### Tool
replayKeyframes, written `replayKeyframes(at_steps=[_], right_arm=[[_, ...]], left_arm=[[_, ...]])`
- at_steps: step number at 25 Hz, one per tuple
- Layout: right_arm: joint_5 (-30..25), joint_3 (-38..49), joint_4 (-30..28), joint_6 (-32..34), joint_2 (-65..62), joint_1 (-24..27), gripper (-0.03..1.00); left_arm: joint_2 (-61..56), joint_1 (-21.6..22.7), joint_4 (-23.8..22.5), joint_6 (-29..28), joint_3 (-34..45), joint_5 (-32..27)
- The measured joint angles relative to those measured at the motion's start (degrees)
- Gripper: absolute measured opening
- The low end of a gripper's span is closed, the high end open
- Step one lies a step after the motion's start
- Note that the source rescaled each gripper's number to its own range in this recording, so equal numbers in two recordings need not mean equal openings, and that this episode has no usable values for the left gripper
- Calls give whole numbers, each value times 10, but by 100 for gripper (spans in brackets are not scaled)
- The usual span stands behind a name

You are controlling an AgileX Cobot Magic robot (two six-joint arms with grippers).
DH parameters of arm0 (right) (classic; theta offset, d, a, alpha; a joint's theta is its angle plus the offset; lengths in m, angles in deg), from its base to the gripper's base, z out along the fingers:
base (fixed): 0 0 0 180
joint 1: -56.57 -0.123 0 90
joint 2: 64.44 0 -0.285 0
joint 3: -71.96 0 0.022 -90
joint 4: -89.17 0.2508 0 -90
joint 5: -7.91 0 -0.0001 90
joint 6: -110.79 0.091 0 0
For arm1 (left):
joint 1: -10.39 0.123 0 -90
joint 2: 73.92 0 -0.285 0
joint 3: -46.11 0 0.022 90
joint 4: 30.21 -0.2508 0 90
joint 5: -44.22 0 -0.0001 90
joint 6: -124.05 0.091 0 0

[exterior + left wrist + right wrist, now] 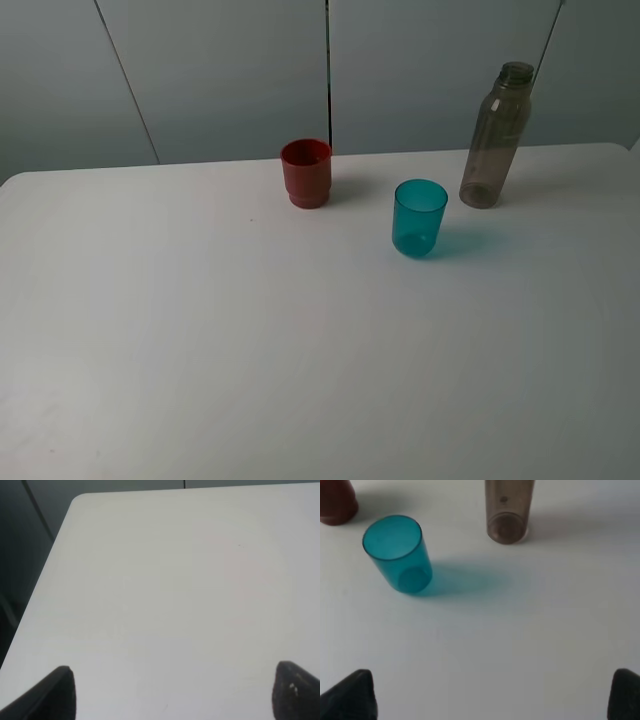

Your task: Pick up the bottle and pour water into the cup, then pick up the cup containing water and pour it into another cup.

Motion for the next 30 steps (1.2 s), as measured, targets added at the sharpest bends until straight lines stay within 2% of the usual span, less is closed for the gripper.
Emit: replayKeyframes(at_steps=[4, 6, 14, 19, 23, 26, 30], right_arm=[[-99, 0, 0, -1, -96, 0, 99], [-122, 0, 0, -1, -137, 0, 99], [-114, 52, 0, 3, -298, 0, 99], [-106, 57, 3, 4, -305, 0, 99], [-98, 57, 31, -29, -305, 1, 99], [-95, 57, 43, -45, -305, 20, 99], [-94, 57, 49, -56, -307, 91, 99]], left_arm=[[0, 0, 0, 0, 0, 0], [0, 0, 0, 0, 0, 0], [0, 0, 0, 0, 0, 0], [0, 0, 0, 0, 0, 1], [0, 0, 0, 0, 0, 1], [0, 0, 0, 0, 0, 1], [0, 0, 0, 0, 0, 1]])
